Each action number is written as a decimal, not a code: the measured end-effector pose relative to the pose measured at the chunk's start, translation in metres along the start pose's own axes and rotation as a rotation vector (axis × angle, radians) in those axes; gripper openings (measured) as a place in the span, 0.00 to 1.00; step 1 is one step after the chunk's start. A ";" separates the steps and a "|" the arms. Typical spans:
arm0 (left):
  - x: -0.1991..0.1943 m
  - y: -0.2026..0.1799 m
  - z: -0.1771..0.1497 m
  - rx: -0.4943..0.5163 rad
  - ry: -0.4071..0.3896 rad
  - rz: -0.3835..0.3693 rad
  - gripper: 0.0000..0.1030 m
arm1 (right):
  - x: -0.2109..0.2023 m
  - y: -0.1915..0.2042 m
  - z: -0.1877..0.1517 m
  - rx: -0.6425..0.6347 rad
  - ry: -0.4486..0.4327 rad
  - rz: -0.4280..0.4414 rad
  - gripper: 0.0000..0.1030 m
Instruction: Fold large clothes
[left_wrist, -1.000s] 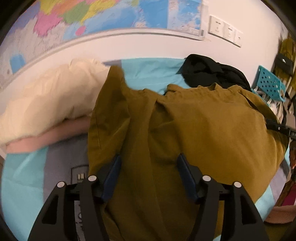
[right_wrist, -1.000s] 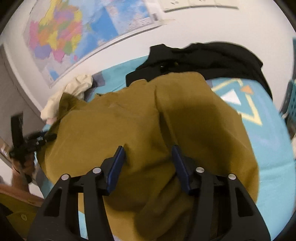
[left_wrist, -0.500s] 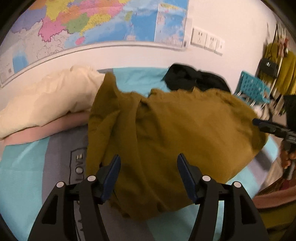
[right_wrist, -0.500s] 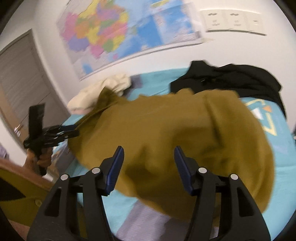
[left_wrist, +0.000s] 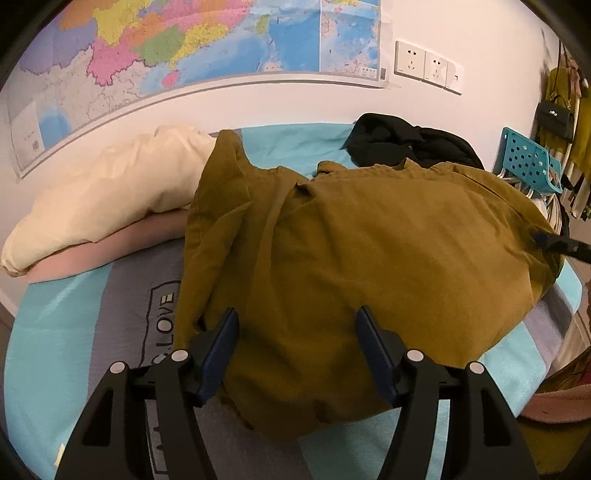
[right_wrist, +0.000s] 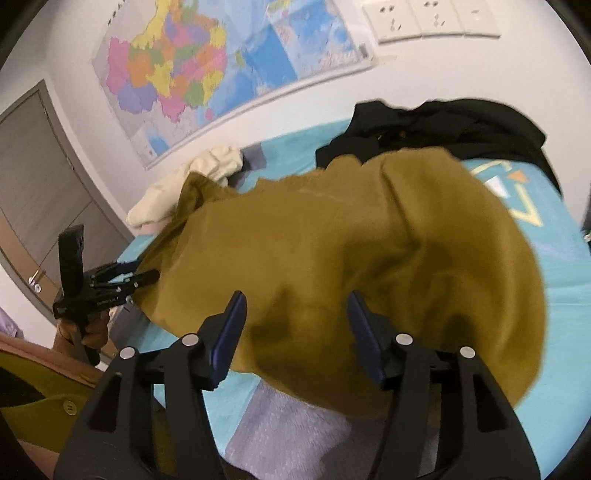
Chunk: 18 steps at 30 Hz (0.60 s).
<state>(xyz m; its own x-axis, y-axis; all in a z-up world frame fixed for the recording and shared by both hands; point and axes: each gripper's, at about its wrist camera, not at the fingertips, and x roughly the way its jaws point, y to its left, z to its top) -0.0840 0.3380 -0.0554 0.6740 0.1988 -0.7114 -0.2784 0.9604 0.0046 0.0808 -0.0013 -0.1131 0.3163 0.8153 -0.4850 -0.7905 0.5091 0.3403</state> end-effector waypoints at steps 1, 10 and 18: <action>-0.003 -0.002 0.000 0.008 -0.007 0.004 0.63 | -0.006 -0.001 0.000 -0.001 -0.014 -0.014 0.55; -0.021 0.012 -0.003 -0.042 -0.033 0.028 0.66 | -0.027 -0.042 -0.001 0.086 -0.062 -0.174 0.55; -0.011 0.043 -0.011 -0.197 0.026 -0.037 0.67 | -0.010 -0.063 -0.013 0.149 -0.052 -0.194 0.56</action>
<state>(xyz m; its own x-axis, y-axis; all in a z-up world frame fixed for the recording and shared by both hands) -0.1107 0.3750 -0.0554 0.6691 0.1562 -0.7266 -0.3839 0.9098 -0.1579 0.1204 -0.0457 -0.1405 0.4842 0.7095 -0.5120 -0.6278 0.6893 0.3615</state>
